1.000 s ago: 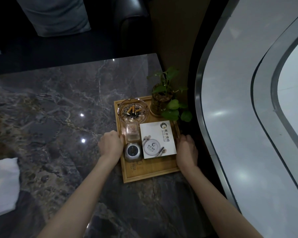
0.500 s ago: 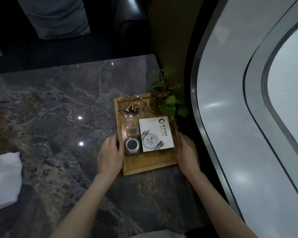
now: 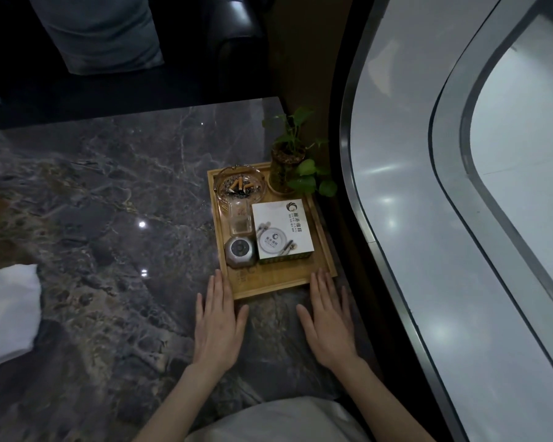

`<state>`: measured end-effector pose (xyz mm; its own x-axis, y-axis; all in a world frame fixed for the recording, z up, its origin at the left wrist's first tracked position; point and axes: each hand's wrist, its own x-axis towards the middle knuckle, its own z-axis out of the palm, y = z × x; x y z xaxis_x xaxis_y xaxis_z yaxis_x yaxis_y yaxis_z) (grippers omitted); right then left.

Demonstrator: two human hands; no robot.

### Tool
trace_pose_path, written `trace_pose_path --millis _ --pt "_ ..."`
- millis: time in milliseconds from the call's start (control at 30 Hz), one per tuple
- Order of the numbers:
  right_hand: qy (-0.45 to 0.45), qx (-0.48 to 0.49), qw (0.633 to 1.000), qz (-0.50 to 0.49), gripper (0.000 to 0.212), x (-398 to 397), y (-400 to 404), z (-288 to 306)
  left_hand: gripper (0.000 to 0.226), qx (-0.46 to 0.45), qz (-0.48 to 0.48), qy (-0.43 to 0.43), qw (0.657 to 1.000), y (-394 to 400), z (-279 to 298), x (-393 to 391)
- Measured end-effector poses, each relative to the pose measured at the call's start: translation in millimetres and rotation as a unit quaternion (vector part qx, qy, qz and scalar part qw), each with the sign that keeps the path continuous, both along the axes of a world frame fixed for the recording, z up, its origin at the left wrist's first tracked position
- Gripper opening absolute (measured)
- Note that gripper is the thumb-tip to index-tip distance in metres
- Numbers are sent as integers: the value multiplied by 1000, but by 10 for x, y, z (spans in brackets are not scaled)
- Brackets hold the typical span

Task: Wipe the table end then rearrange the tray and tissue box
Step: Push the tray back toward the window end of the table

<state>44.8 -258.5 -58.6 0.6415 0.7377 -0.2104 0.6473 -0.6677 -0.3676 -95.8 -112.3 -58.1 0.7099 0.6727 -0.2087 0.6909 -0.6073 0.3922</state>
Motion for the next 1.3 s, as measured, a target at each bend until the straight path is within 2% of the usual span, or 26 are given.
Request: trace_pose_path --millis 133,300,567,767,1300 --pt "-8 -16 1000 7 73 -8 7 -28 80 -11 7 -10 1000 -38 -65 -10" --pt "-8 -28 1000 -7 72 -40 45 -36 61 17 14 -11 1000 7 -126 22" --pt "-2 -17 1000 -11 73 79 155 -23 60 13 17 -32 999 127 -124 182" --pt "-3 -18 1000 -7 72 233 246 -13 64 27 13 -21 999 214 -133 317" --pt "3 -17 1000 4 69 511 384 -21 58 25 5 -16 1000 371 -64 579"
